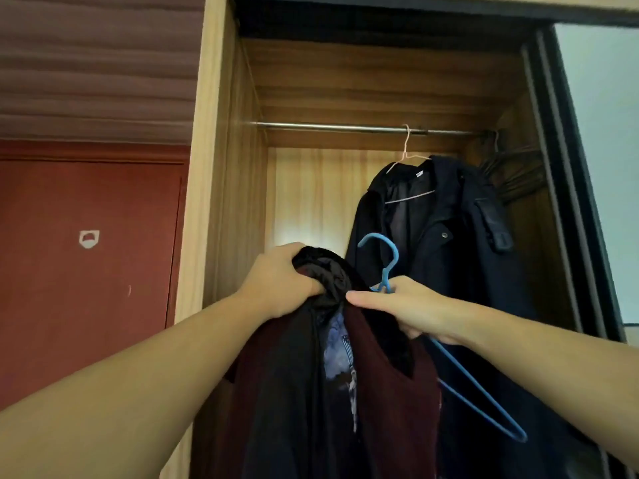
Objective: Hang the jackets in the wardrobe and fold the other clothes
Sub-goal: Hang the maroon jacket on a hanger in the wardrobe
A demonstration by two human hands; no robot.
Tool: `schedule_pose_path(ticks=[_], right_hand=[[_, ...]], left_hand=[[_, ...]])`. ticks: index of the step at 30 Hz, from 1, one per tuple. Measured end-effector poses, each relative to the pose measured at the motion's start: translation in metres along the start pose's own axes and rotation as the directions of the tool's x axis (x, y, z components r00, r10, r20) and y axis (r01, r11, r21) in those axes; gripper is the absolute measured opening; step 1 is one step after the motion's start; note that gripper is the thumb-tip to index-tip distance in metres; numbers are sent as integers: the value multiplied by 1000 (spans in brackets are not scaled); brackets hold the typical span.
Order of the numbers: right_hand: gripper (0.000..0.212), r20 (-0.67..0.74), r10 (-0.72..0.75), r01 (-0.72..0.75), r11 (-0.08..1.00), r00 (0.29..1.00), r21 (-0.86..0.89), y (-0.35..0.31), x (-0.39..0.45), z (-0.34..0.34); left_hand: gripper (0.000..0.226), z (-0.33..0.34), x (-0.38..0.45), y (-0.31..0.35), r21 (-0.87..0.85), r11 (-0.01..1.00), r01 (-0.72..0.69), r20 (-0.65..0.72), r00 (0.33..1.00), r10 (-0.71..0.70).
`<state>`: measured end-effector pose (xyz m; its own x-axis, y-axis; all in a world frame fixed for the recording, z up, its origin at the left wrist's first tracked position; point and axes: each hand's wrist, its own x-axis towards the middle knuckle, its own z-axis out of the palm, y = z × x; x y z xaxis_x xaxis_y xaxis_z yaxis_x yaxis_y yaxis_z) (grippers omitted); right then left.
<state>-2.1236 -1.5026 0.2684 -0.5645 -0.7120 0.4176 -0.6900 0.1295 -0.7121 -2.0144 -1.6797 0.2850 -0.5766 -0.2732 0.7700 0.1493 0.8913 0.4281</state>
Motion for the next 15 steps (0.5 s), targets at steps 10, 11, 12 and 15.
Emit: schedule_pose_path(ticks=[10,11,12,15], right_hand=[[24,-93,102,-105,994,990,-34,-5,-83,30],[20,-113,106,-115,990,988,-77,0,-93,32],[19,-143,94,-115,983,985,-142,4,-104,33],[19,-252,76,-149,947,965,-286,25,-150,25]], left_hand=[[22,-1,-80,40,47,998,-31,125,992,25],[21,2,-88,48,60,997,-39,157,987,29],[21,6,-97,57,90,995,-51,191,981,33],[34,20,-127,81,216,974,-72,281,960,9]])
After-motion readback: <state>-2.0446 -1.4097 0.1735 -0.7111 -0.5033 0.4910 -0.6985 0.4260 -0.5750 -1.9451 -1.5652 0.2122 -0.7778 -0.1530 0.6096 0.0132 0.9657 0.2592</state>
